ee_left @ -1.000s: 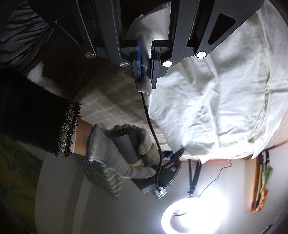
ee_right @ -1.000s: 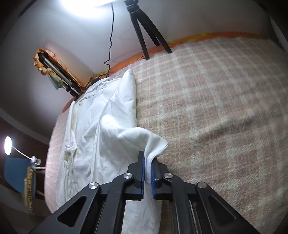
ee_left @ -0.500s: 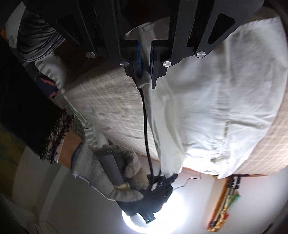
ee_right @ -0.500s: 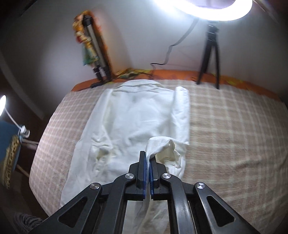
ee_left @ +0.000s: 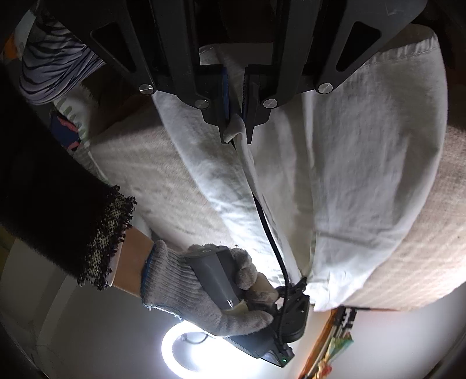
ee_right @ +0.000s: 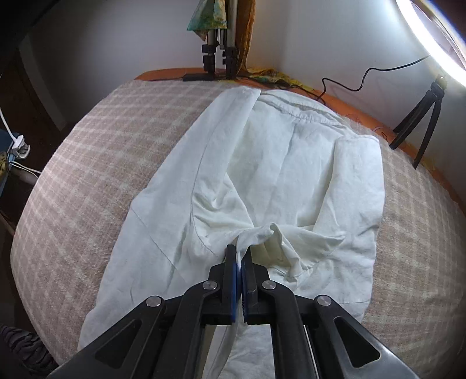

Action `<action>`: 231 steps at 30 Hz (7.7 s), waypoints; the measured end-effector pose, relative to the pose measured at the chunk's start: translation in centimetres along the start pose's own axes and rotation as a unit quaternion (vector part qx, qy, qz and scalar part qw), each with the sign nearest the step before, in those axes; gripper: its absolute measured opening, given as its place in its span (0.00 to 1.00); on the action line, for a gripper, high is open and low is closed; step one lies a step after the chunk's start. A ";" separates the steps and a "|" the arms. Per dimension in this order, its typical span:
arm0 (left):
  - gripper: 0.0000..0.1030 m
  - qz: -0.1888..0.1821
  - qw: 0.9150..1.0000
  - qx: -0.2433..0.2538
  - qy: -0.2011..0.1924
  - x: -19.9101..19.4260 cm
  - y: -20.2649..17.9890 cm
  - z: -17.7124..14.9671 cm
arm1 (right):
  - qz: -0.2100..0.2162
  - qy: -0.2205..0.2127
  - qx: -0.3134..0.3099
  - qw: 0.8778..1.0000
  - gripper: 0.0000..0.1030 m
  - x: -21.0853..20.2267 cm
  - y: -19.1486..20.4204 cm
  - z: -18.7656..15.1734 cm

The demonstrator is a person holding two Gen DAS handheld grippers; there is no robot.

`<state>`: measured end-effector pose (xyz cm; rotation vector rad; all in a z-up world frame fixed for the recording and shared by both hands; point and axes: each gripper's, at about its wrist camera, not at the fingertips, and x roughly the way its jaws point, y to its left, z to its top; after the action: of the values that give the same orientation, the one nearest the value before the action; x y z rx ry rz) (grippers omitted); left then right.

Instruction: Fold small clothes

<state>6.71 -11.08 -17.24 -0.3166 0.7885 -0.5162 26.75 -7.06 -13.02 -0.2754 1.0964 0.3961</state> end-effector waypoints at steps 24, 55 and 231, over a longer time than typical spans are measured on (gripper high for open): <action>0.40 0.079 0.995 0.027 0.050 -8.8 8.1 3.0 | 0.184 -0.024 0.121 0.975 0.32 -11.5 -7.7 -23.3; 0.12 -0.082 0.965 -0.183 0.167 -4.5 14.3 1.9 | 0.344 0.051 0.143 0.927 0.38 -8.1 -6.3 -29.3; 0.02 0.048 0.998 0.037 -0.022 4.9 13.7 33.4 | 0.172 -0.190 0.101 0.961 0.00 -10.1 -19.1 3.4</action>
<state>38.73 0.23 -4.07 -0.2190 0.7369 -0.4450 33.88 -24.55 -2.05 0.1730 0.7935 0.6135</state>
